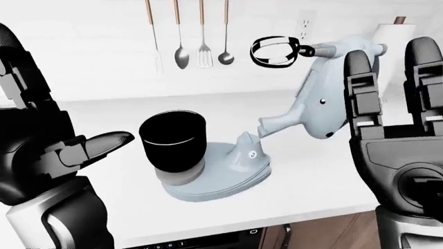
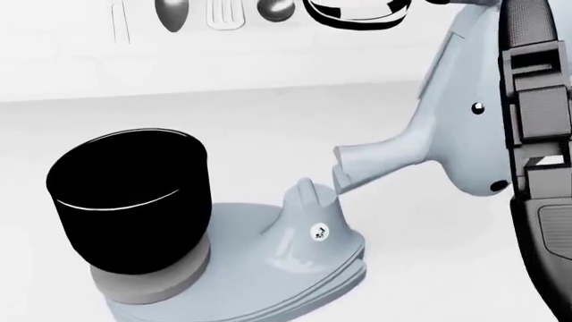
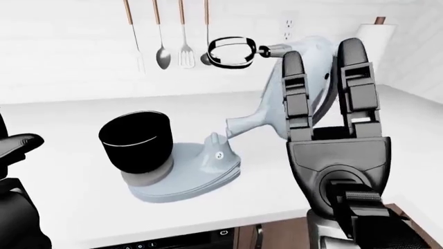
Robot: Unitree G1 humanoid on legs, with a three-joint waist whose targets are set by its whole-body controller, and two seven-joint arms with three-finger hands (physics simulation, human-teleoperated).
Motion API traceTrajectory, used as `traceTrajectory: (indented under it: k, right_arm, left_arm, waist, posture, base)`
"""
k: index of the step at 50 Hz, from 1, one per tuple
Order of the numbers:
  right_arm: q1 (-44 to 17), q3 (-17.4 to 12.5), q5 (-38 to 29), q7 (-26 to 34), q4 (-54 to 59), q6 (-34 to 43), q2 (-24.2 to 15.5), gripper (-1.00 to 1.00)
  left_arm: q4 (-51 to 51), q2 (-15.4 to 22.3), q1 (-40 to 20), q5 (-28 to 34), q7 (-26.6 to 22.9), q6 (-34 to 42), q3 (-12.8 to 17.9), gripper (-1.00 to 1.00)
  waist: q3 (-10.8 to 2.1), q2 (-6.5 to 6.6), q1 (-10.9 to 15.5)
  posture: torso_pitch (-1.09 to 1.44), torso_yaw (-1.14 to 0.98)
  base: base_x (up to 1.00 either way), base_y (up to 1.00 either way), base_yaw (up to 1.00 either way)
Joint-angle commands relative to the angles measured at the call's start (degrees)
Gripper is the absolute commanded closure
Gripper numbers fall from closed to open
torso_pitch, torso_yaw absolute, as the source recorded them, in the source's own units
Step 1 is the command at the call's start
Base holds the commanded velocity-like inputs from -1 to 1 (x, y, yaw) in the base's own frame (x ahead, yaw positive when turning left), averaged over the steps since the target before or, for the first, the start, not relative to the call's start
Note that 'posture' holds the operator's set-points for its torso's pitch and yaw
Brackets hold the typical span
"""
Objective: Open the stand mixer head.
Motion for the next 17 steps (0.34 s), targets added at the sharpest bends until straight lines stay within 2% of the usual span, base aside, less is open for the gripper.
traceTrajectory:
  k: [1,17]
  right_arm:
    - [-0.5,0.0,0.8,1.0,-0.9,-0.7,-0.6,-1.0]
    - [0.6,1.0,1.5,2.9,-0.9,-1.9,-1.9,-1.0]
  left_arm:
    - [-1.0,0.4,-1.1,0.1,-0.3,-0.5,-0.1,-1.0]
    - [-1.2,0.2,-0.8,0.3,-0.3,-0.5,-0.1,-1.0]
  waist:
    - [0.09,0.07,0.0]
    - [0.15,-0.08,-0.1]
  posture:
    - [-0.36,0.0]
    - [-0.36,0.0]
  base:
    - [0.0,0.0,0.0]
    - [0.0,0.0,0.0]
